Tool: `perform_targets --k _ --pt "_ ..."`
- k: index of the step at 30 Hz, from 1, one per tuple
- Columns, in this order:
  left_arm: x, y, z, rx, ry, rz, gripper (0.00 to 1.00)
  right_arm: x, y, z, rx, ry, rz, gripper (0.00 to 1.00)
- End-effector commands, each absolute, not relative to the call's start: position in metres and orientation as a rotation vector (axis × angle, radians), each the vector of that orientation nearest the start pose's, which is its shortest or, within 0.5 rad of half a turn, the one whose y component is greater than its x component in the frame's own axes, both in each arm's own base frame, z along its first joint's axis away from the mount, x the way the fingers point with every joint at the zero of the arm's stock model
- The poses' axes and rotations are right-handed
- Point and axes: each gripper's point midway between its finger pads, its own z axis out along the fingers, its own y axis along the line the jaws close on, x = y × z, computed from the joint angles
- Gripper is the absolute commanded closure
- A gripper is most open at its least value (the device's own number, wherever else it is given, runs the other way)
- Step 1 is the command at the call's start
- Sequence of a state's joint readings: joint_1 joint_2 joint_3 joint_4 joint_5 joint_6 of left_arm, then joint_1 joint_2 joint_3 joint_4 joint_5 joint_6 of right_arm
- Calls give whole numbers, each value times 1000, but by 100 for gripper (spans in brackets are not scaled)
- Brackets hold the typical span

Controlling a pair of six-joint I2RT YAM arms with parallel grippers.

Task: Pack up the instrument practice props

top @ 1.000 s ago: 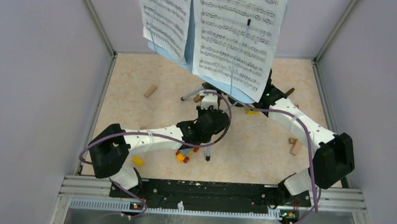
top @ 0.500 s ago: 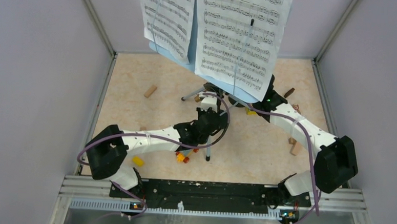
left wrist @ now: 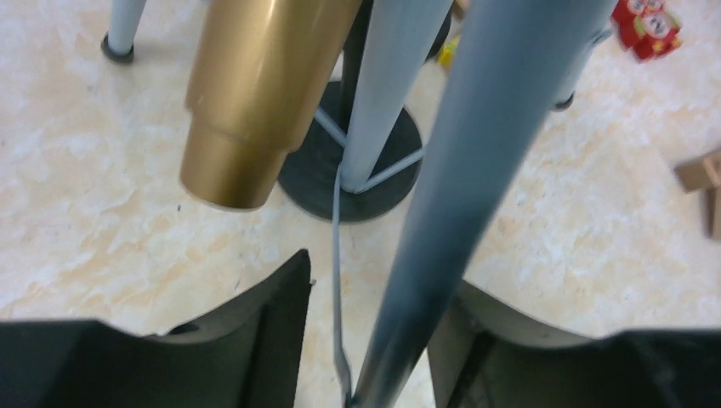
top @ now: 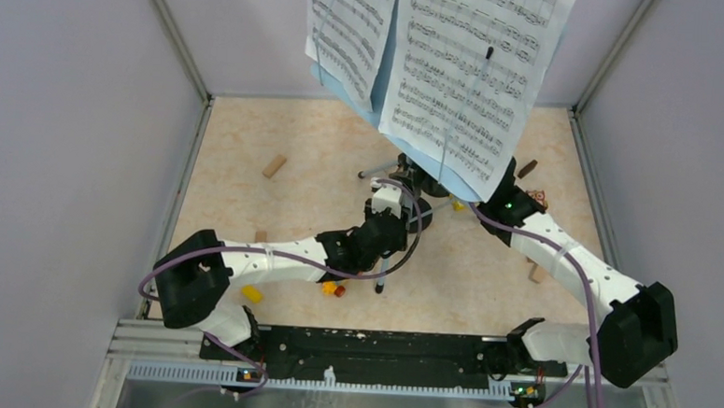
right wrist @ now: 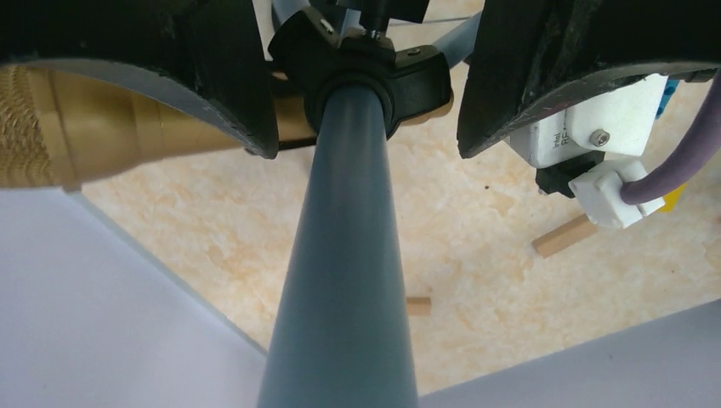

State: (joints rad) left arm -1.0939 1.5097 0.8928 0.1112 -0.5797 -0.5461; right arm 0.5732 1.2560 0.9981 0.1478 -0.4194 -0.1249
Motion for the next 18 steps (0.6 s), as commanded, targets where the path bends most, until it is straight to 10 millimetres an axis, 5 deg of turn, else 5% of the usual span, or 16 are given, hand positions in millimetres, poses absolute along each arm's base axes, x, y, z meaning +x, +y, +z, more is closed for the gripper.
perform_targets --k 1,5,13,18 --pt "250 -326 106 284 2115 -381 39 290 287 335 -870 1358 759 21" --pt "250 -325 105 277 2117 -380 34 289 282 335 -847 1372 750 18" --pt "248 -323 94 285 2136 -359 40 290 263 345 -718 1420 705 16" --pt "246 -324 95 295 2132 -385 19 288 245 352 -573 1466 702 15"
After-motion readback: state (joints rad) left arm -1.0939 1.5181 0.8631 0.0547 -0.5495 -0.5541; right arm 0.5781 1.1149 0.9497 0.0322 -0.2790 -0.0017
